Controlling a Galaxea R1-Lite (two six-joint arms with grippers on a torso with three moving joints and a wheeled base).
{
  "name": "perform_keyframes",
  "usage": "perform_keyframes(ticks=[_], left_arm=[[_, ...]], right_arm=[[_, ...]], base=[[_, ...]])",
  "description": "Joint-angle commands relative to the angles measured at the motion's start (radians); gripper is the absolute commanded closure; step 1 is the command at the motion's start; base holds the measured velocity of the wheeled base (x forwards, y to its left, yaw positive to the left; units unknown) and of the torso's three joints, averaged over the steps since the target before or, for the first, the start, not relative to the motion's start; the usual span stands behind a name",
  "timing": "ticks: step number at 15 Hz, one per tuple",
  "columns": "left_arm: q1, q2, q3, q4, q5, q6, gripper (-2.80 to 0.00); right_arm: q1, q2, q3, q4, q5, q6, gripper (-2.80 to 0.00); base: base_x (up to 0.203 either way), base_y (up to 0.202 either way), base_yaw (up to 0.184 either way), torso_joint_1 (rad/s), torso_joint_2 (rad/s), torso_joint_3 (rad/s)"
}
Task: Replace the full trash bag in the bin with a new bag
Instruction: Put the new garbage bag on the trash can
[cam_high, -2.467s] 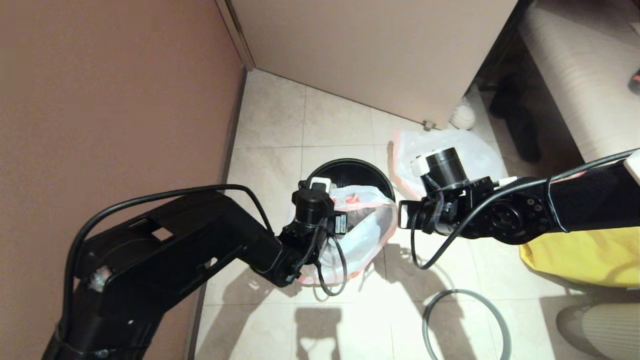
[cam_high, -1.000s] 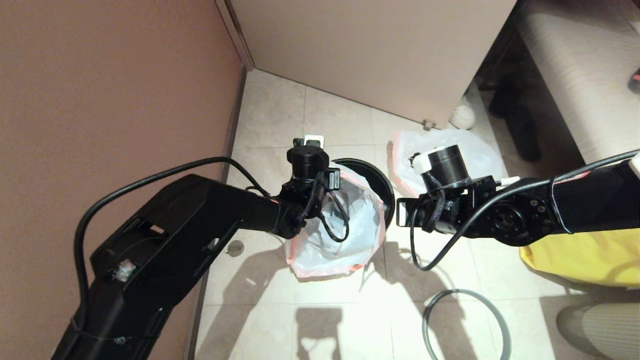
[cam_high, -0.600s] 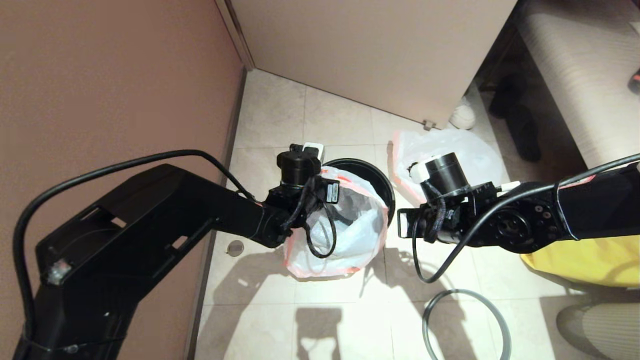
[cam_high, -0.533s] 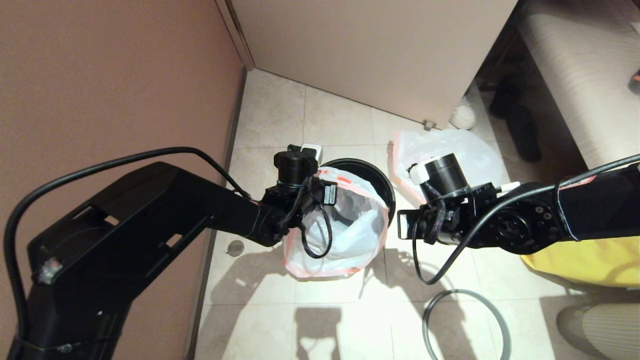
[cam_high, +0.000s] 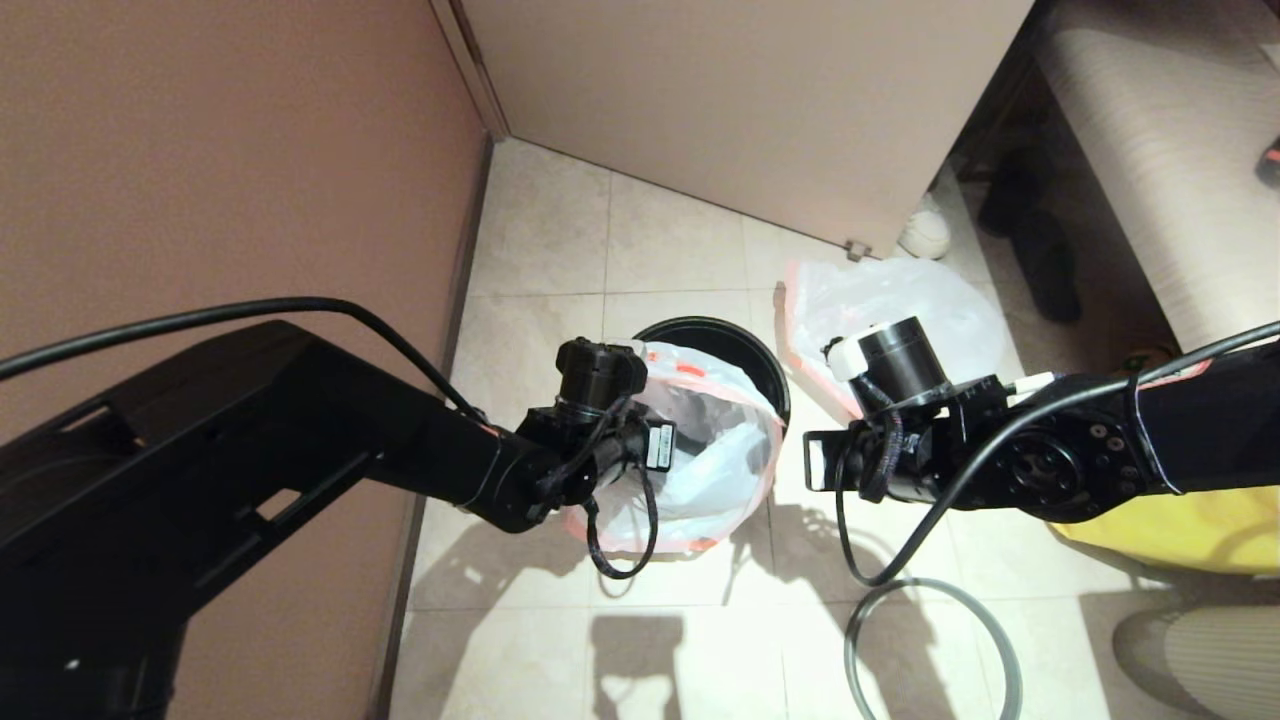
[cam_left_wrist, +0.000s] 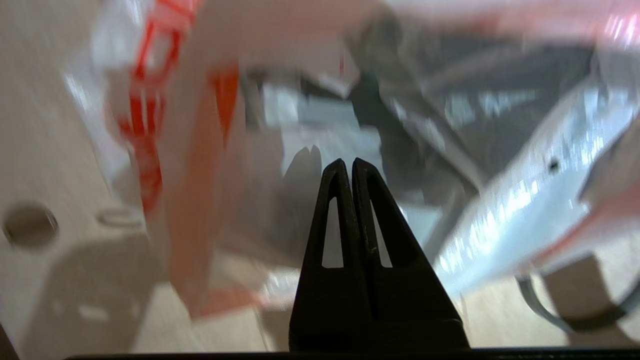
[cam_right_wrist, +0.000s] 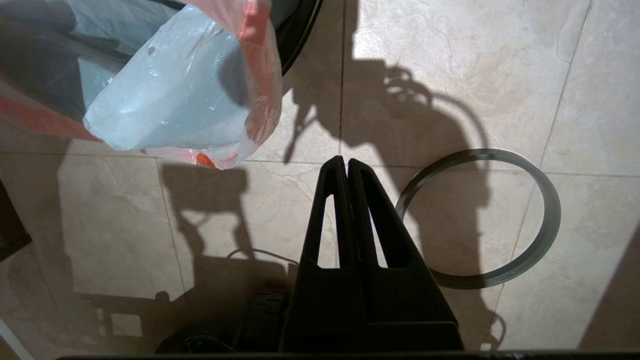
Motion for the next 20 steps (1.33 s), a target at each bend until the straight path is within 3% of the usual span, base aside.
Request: perform_keyframes(ticks=[1, 7, 12, 16, 17, 20], left_arm=[[-0.032, -0.079, 0.013, 0.159, 0.007, -0.134, -2.80], [-0.022, -0.027, -0.032, 0.258, 0.010, -0.228, -2.80], [0.017, 0.112, -0.165, 0.289, 0.011, -0.306, -2.80], [0.038, 0.208, -0.253, 0.301, 0.027, -0.330, -2.80], [0.041, 0.242, -0.293, 0.303, 0.050, -0.331, 0.00], [0.040, 0.255, -0.315, 0.301, 0.070, -0.341, 0.00]], right_arm=[[0.000, 0.006, 0.001, -0.004, -0.002, 0.001, 0.00], [-0.002, 0.026, -0.031, -0.013, -0.020, -0.005, 0.00], [-0.001, 0.038, -0.064, -0.055, -0.013, -0.011, 0.00], [0.033, 0.050, -0.064, -0.083, -0.010, -0.019, 0.00], [0.055, 0.052, -0.065, -0.083, -0.011, -0.018, 0.00], [0.099, 0.062, -0.056, -0.082, -0.013, 0.011, 0.00]], base=[[0.000, 0.000, 0.000, 0.000, 0.00, 0.000], [0.000, 0.000, 0.000, 0.000, 0.00, 0.000], [0.000, 0.000, 0.000, 0.000, 0.00, 0.000], [0.000, 0.000, 0.000, 0.000, 0.00, 0.000], [0.000, 0.000, 0.000, 0.000, 0.00, 0.000], [0.000, 0.000, 0.000, 0.000, 0.00, 0.000]])
